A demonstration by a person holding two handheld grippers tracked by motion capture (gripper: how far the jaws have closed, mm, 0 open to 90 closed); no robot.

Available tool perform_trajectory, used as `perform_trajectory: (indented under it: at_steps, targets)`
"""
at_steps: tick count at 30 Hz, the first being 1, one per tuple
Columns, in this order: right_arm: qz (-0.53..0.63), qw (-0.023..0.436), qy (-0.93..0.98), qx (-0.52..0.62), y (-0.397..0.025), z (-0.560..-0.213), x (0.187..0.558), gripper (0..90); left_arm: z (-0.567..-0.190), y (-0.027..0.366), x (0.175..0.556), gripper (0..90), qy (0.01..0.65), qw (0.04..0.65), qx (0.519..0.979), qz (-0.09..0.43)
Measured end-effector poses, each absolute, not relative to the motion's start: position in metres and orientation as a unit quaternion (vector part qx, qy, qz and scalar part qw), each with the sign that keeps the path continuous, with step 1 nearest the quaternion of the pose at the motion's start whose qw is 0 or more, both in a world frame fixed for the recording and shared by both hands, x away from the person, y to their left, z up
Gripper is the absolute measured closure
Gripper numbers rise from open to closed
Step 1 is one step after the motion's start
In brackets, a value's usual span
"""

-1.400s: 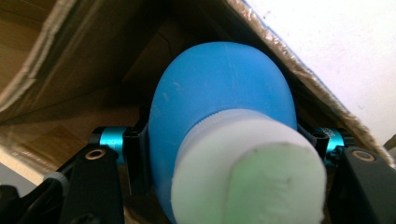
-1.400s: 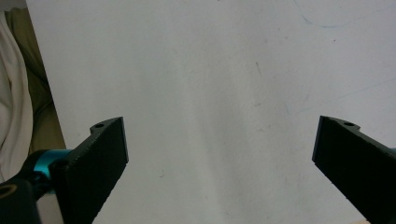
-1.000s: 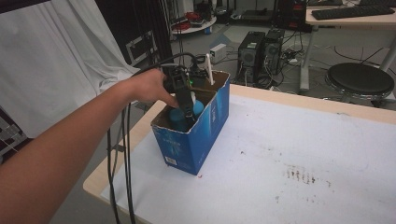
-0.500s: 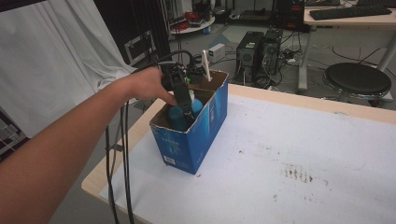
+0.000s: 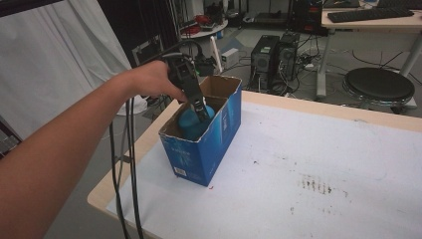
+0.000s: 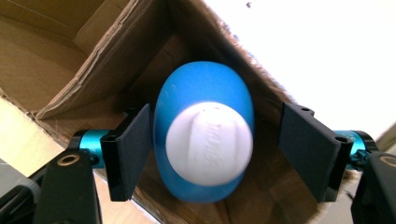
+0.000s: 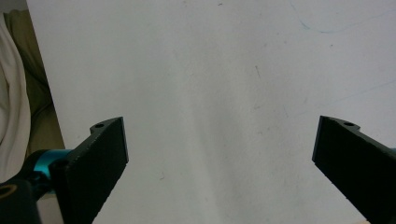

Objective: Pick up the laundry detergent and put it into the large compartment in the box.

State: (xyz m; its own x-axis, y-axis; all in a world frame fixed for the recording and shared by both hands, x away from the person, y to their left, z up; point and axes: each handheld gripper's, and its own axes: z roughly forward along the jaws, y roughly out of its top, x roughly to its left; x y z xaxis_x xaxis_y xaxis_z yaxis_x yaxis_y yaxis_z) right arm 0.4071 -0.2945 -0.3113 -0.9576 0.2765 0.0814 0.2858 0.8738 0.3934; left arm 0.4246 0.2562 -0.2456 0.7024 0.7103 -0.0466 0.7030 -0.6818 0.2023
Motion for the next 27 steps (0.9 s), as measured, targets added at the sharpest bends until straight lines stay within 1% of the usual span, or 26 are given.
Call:
perform_trajectory:
  at_steps: [2, 3, 4, 10, 12, 14, 16, 17, 20, 27]
  targets:
    - [-0.207, 0.010, -0.967, -0.145, -0.296, -0.311, 0.406, 2.5, -0.238, 0.256, 0.423, 26.4, 0.388, 0.111, 0.915, 0.023]
    - [-0.207, 0.010, -0.967, -0.145, -0.296, -0.310, 0.406, 2.5, -0.234, 0.256, 0.421, 23.9, 0.386, 0.114, 0.915, 0.026]
    - [-0.207, 0.010, -0.967, -0.148, -0.297, -0.310, 0.405, 2.5, -0.230, 0.254, 0.419, 23.5, 0.388, 0.120, 0.913, 0.030]
    - [-0.208, 0.008, -0.967, -0.147, -0.297, -0.308, 0.404, 2.5, -0.205, 0.241, 0.411, 23.4, 0.391, 0.126, 0.911, 0.042]
    - [-0.210, 0.006, -0.967, -0.146, -0.297, -0.308, 0.402, 2.5, -0.196, 0.235, 0.408, 23.4, 0.387, 0.135, 0.911, 0.049]
    - [-0.210, 0.005, -0.967, -0.146, -0.298, -0.306, 0.401, 2.5, -0.189, 0.230, 0.406, 23.4, 0.399, 0.148, 0.903, 0.058]
    - [-0.211, 0.002, -0.966, -0.148, -0.299, -0.305, 0.399, 2.5, -0.184, 0.224, 0.403, 23.4, 0.393, 0.157, 0.904, 0.058]
    - [-0.211, 0.002, -0.966, -0.148, -0.299, -0.305, 0.398, 2.5, -0.182, 0.221, 0.402, 23.4, 0.390, 0.163, 0.904, 0.061]
    - [-0.212, 0.001, -0.966, -0.146, -0.299, -0.304, 0.397, 2.5, -0.179, 0.210, 0.400, 23.4, 0.377, 0.156, 0.911, 0.063]
    - [-0.214, -0.002, -0.966, -0.148, -0.298, -0.301, 0.393, 2.5, -0.185, 0.182, 0.401, 23.4, 0.347, 0.153, 0.924, 0.051]
